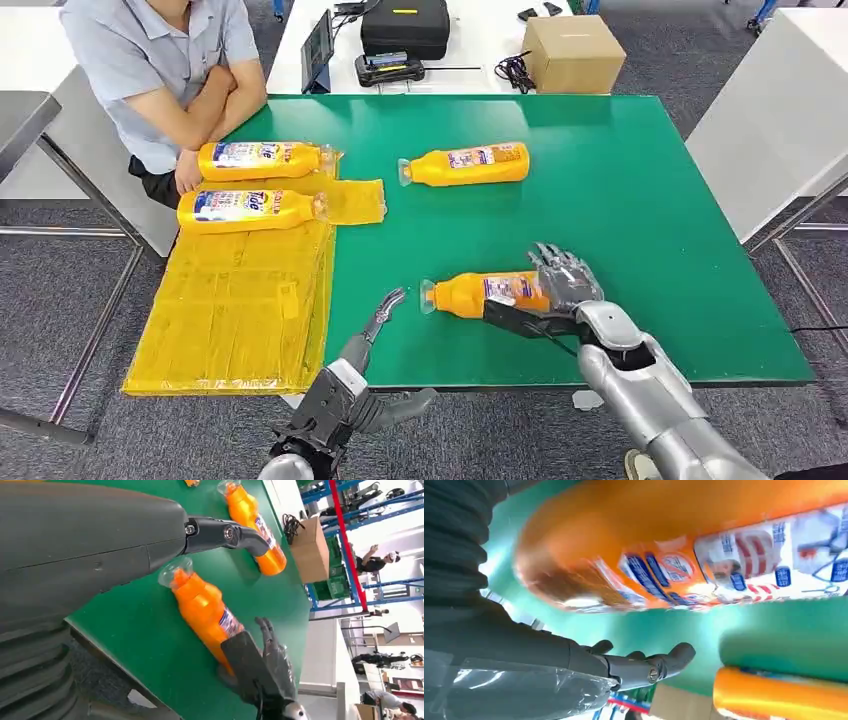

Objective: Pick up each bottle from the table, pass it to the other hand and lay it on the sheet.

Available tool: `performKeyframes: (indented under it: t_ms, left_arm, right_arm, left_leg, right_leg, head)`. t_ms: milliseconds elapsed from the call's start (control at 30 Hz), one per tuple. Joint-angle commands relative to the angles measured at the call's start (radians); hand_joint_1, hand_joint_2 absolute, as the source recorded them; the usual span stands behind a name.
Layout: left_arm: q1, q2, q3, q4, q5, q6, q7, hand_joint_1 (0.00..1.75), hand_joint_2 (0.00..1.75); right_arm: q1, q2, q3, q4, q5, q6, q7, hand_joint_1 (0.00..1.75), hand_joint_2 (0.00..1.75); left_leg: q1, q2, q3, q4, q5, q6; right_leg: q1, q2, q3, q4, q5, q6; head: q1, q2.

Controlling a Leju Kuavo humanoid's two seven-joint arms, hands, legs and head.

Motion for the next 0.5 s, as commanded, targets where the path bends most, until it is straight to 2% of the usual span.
performKeyframes:
  t_ms: [33,167,267,500]
  left_arm:
    - [-0.032,0.028,-0.025,0.056,0.004,-0.007,0.006,0.00,1.75]
    - [-0.035,0.035,-0.034,0.060,0.002,-0.011,0.009,0.00,1.75]
    - [-0.040,0.037,-0.037,0.069,0.003,-0.013,0.011,0.00,1.75]
    - [-0.057,0.047,-0.071,0.101,-0.002,-0.033,0.017,0.00,1.75]
  right_arm:
    - [-0.124,0.040,0.054,0.224,-0.004,-0.003,-0.014,0.00,1.75]
    - [-0.145,0.047,0.061,0.266,-0.014,0.009,-0.024,0.00,1.75]
    - [-0.138,0.047,0.051,0.274,-0.048,0.028,-0.047,0.00,1.75]
    - [-0.125,0.007,0.067,0.319,-0.132,0.092,-0.109,0.00,1.75]
  left_leg:
    - [0.001,0.002,0.003,-0.001,-0.001,-0.002]
    - [0.002,0.004,0.008,0.000,-0.004,-0.004]
    - [0.001,0.002,0.004,0.000,-0.002,-0.002]
    - [0.001,0.000,0.005,-0.001,-0.001,-0.002]
  right_leg:
    - [0.001,0.001,0.003,-0.001,0.000,-0.002]
    - [0.003,0.004,0.007,0.000,-0.002,-0.004]
    - [0.001,0.002,0.004,-0.001,-0.001,-0.003]
    - [0.002,0.000,0.005,-0.001,-0.001,-0.003]
  head:
    - [0.000,0.000]
    - [0.000,0.000]
    - [0.000,0.000]
    - [0.000,0.000]
